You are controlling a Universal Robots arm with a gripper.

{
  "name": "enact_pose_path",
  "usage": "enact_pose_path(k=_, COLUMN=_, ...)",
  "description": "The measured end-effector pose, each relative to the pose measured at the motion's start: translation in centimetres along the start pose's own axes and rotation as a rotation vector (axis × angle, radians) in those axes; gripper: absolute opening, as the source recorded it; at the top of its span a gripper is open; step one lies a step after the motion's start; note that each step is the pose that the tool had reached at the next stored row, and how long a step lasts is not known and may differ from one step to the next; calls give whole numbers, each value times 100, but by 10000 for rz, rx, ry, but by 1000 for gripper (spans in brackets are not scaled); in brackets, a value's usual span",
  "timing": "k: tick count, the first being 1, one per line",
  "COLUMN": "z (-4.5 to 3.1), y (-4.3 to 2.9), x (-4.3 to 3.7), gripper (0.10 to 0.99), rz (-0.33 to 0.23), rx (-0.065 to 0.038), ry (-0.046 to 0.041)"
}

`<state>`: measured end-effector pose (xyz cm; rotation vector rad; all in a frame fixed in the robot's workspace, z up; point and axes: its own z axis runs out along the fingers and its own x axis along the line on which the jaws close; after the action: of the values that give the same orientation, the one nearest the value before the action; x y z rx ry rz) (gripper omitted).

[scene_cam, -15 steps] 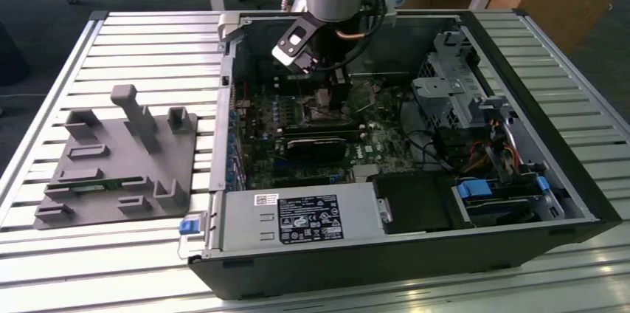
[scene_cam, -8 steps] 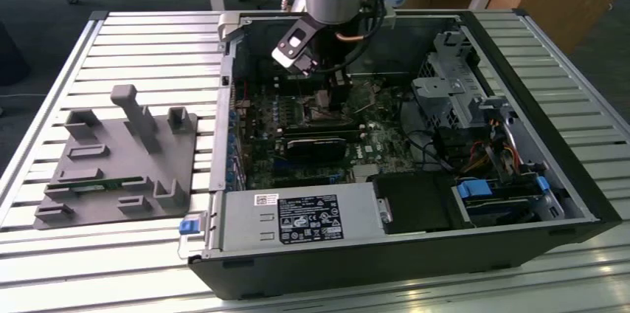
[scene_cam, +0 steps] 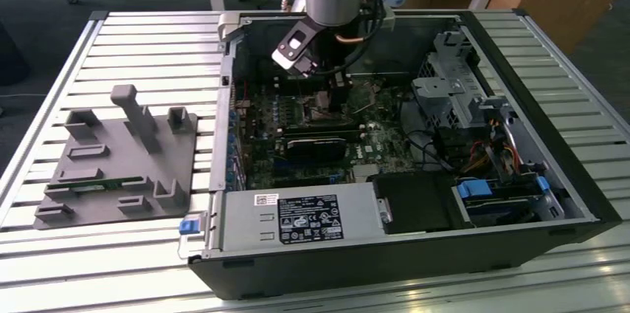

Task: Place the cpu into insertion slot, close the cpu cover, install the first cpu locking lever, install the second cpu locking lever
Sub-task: 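Place the cpu into insertion slot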

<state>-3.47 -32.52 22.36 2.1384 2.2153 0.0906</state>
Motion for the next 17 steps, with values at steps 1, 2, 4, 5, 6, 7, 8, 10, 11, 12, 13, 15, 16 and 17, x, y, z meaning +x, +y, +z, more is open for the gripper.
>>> enact_pose_path(k=1, z=3, y=0, x=0, gripper=541, rz=0, rx=0, ry=-1)
enact_pose_path(k=2, z=6, y=0, x=0, gripper=541, rz=0, rx=1, ry=-1)
enact_pose_path(k=4, z=15, y=-1, x=1, gripper=541, rz=0, rx=0, ry=0)
enact_pose_path(k=5, z=20, y=-2, x=1, gripper=541, rz=1, rx=0, ry=0)
enact_pose_path(k=6, z=26, y=-3, x=4, gripper=541, rz=1, rx=1, ry=-4)
enact_pose_path(k=7, z=33, y=-3, x=9, gripper=541, rz=1, rx=1, ry=-11)
enact_pose_path(k=8, z=42, y=-3, x=15, gripper=541, rz=-1, rx=2, ry=-21)
enact_pose_path(k=10, z=59, y=-4, x=31, gripper=541, rz=-3, rx=1, ry=-45)
enact_pose_path(k=11, z=67, y=-5, x=36, gripper=541, rz=-4, rx=2, ry=-51)
enact_pose_path(k=12, z=74, y=-6, x=42, gripper=541, rz=-4, rx=2, ry=-57)
enact_pose_path(k=13, z=80, y=-7, x=44, gripper=541, rz=-3, rx=2, ry=-58)
enact_pose_path(k=15, z=90, y=-12, x=44, gripper=541, rz=1, rx=2, ry=-60)
enact_pose_path(k=16, z=94, y=-15, x=45, gripper=541, rz=3, rx=2, ry=-60)
enact_pose_path(k=17, z=99, y=-18, x=45, gripper=541, rz=5, rx=2, ry=-59)
